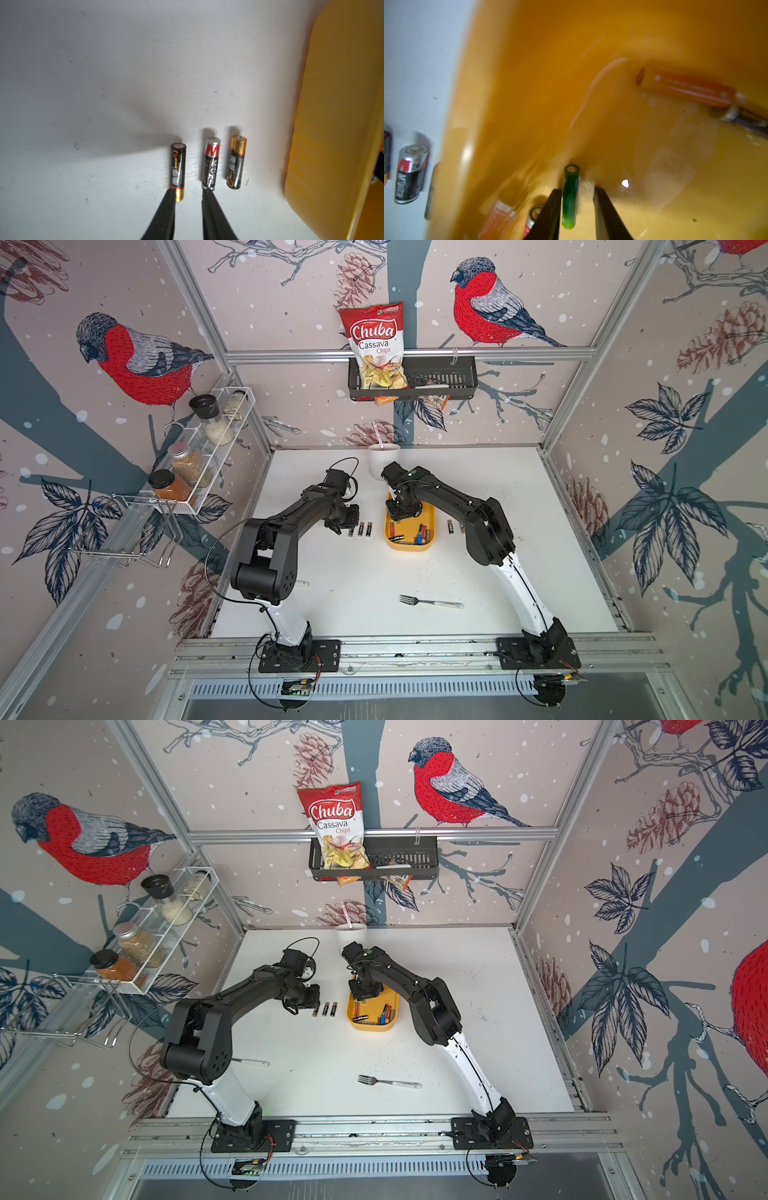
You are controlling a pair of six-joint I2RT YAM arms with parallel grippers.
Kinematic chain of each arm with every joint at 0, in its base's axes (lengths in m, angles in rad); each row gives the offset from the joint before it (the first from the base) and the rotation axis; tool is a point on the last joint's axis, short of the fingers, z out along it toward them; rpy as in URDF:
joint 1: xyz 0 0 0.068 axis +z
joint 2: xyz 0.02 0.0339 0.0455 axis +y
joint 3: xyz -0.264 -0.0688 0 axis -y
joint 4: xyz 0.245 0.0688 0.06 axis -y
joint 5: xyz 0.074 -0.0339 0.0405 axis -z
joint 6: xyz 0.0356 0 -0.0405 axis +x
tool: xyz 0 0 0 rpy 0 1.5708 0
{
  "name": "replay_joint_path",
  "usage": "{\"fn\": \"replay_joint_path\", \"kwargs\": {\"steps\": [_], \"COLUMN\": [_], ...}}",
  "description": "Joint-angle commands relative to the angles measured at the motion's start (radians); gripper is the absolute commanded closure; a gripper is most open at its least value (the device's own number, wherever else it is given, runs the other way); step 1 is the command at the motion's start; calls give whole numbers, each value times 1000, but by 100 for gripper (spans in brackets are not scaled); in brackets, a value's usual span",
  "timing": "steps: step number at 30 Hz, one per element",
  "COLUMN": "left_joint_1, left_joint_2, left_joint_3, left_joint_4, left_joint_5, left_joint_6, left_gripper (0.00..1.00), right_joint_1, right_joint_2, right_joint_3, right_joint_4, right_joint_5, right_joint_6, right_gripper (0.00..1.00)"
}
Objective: Take the batteries out of the storage box
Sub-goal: Pick up the battery from the storage box.
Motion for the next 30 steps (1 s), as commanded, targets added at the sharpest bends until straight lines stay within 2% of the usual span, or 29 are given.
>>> {"fn": "replay_joint_path", "kwargs": {"steps": [1,15,30], "left_joint_1": [3,1,2], "left_joint_2": [-9,-13,-17], "left_joint_3": [-3,-9,-6], "left_joint_4": [5,6,6], "left_joint_5": [10,13,22], "left_joint_6": [-9,-14,-19], "left_gripper": [72,73,73], "right_joint_1": [-3,-5,-28], "right_joint_2": [12,4,-86], "right_joint_3": [-4,-4,-3], "right_joint_4": [-37,-42,-59], "right_joint_5": [51,49,31], "right_joint_6": [-17,-21,-17], "right_gripper": [70,82,84]}}
